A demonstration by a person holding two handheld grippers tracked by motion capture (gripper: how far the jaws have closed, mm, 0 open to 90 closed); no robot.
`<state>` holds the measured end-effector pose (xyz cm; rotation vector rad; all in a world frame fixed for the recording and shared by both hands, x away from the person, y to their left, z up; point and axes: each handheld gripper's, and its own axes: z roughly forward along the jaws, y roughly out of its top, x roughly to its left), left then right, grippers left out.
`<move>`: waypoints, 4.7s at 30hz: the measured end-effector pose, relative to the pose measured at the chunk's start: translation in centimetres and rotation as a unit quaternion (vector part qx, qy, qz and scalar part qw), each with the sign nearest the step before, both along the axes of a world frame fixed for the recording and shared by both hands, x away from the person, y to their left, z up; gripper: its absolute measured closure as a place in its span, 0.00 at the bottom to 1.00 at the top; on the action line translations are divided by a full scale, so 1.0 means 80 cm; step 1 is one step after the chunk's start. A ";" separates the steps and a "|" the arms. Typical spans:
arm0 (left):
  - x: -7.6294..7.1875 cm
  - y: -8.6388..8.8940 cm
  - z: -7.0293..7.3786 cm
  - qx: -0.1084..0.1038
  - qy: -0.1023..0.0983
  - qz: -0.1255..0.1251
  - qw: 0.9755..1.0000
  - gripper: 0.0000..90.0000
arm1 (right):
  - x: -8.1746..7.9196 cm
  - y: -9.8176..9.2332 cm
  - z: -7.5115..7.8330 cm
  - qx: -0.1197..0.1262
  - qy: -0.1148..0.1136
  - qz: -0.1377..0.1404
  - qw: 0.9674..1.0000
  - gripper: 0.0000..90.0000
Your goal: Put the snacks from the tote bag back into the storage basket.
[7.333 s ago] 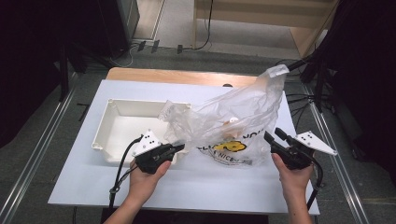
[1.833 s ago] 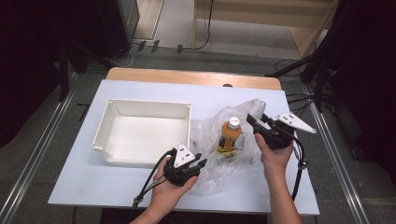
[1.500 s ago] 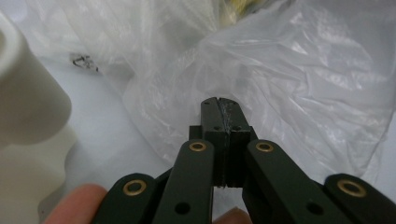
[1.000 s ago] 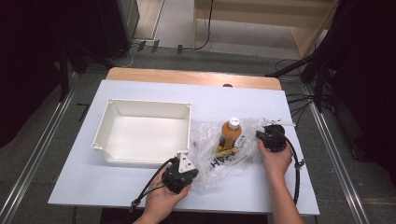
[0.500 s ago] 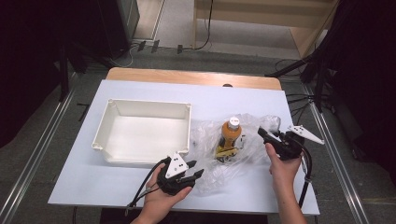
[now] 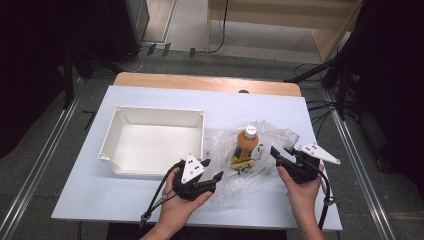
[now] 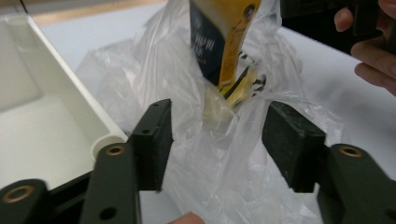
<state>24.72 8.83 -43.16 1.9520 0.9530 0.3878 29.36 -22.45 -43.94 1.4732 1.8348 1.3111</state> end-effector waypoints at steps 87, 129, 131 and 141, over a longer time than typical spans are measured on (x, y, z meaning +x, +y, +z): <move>0.003 0.014 -0.043 0.048 0.012 -0.025 0.998 0.86 | 0.067 -0.008 -0.038 -0.049 0.061 0.040 0.996 0.69; -0.012 0.169 0.005 -0.049 -0.053 0.054 0.996 0.23 | 0.024 0.026 0.018 -0.035 0.001 0.143 0.989 0.36; -0.013 0.178 0.007 -0.047 -0.056 0.059 0.996 0.20 | 0.023 0.029 0.018 -0.037 0.002 0.146 0.989 0.35; -0.024 0.223 0.008 -0.029 -0.060 0.089 0.994 0.17 | 0.024 0.044 0.022 -0.048 0.006 0.166 0.985 0.33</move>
